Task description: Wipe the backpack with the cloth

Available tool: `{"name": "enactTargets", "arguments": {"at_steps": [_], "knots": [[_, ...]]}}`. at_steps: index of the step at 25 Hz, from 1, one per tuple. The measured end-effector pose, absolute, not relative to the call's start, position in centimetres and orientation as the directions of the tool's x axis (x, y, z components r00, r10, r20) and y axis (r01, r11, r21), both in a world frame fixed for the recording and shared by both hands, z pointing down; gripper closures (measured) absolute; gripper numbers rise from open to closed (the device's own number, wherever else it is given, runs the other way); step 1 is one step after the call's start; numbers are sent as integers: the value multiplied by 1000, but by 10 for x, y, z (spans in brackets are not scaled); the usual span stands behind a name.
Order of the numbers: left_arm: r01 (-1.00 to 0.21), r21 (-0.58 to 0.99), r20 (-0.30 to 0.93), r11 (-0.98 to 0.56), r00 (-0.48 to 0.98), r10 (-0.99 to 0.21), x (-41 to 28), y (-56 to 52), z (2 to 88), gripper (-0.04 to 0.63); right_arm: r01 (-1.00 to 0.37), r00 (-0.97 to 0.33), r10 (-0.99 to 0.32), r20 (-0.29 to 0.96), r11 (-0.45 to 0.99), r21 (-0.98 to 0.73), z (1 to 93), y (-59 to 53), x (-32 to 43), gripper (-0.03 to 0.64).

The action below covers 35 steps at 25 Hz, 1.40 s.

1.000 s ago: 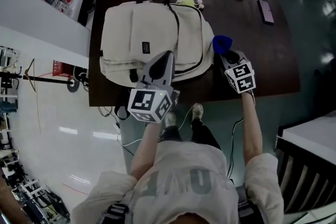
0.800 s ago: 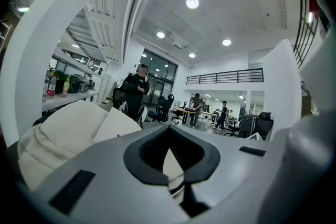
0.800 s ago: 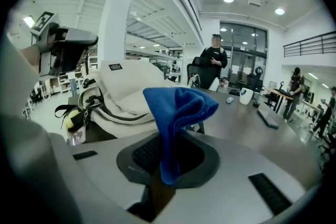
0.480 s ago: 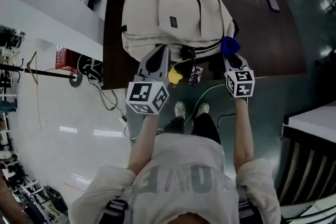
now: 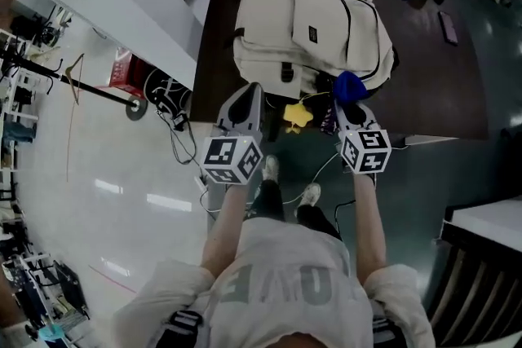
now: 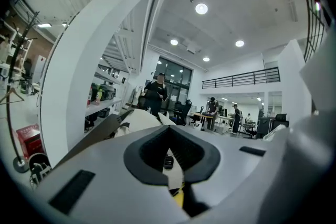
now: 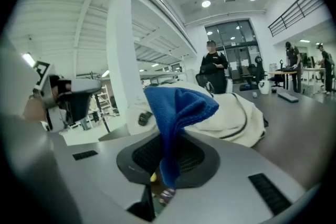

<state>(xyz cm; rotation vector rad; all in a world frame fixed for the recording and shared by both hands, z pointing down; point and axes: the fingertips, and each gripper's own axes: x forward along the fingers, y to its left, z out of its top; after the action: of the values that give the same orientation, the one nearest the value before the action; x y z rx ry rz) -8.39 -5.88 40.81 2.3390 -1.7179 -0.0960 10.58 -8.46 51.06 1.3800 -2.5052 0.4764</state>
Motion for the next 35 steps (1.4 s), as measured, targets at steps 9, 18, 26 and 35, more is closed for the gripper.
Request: {"name": "enactTargets", "arguments": {"at_steps": [9, 18, 26, 35], "knots": [[-921, 255, 46, -294, 316, -948, -191, -63, 405, 594, -686, -727, -637, 257, 661, -302, 472, -78, -94, 572], [-931, 294, 39, -219, 240, -970, -261, -64, 406, 594, -676, -732, -581, 356, 684, -273, 503, -95, -158, 572], [-942, 285, 60, -178, 203, -977, -171, -78, 412, 594, -692, -719, -595, 359, 658, -297, 517, -110, -41, 572], [-939, 290, 15, -187, 200, -980, -34, -98, 404, 594, -734, -674, -610, 416, 617, -284, 548, -145, 136, 572]]}}
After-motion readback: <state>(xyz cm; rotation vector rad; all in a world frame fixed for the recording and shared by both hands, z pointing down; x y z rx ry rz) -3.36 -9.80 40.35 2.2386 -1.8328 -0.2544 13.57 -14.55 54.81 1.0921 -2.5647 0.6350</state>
